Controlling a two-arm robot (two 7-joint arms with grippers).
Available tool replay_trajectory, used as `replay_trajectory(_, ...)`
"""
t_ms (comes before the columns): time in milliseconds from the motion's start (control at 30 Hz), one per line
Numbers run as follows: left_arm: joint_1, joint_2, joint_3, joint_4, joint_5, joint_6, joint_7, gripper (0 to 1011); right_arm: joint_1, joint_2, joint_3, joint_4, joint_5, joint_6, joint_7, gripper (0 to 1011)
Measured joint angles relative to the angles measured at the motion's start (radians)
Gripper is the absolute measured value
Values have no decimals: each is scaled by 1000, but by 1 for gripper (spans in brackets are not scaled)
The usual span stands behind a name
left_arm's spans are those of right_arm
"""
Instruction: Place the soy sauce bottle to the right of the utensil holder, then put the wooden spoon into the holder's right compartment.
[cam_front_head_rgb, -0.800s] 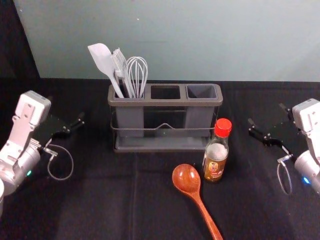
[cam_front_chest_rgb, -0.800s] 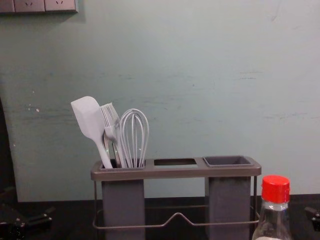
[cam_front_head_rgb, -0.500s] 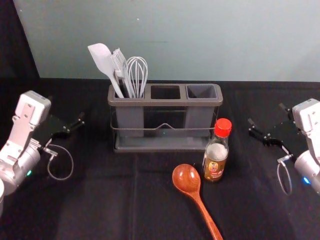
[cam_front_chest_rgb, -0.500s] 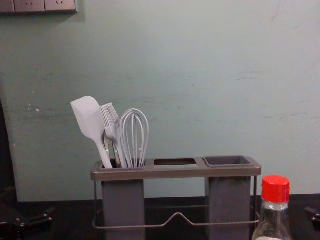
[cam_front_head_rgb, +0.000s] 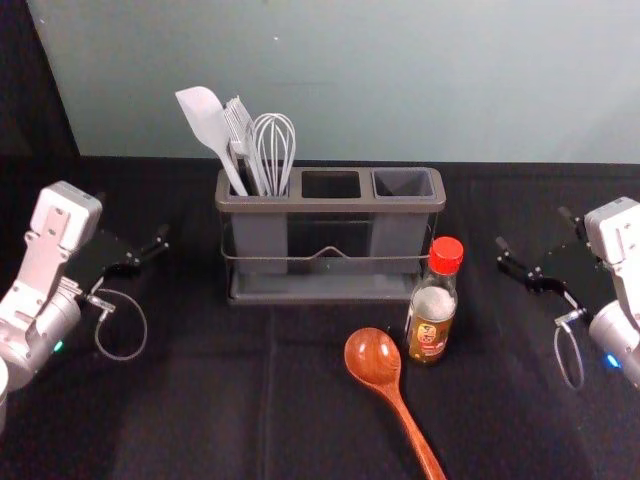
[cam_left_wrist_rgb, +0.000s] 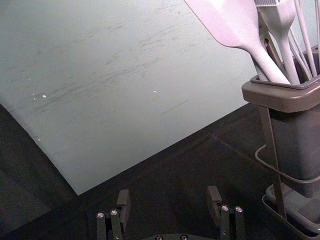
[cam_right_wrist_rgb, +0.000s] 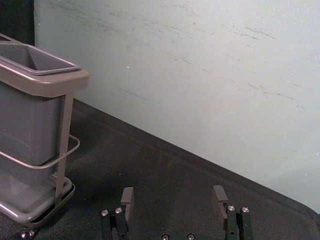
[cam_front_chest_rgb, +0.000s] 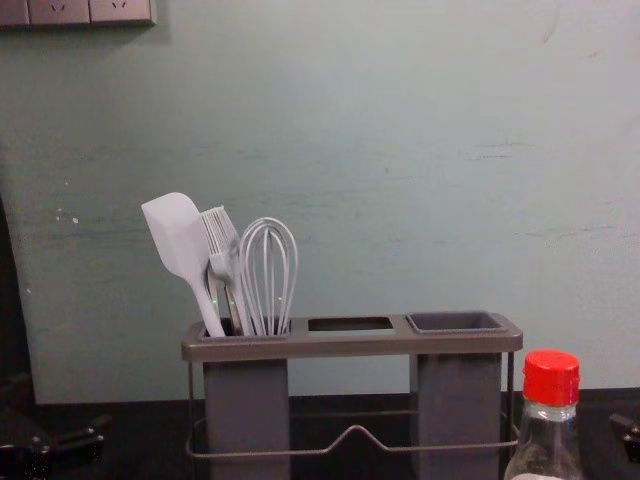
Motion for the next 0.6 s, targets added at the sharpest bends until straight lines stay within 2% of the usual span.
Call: replay_trajectory(600, 0, 0, 0, 0, 0, 0, 0, 1005, 0, 0, 0, 0, 0, 0, 0, 1003)
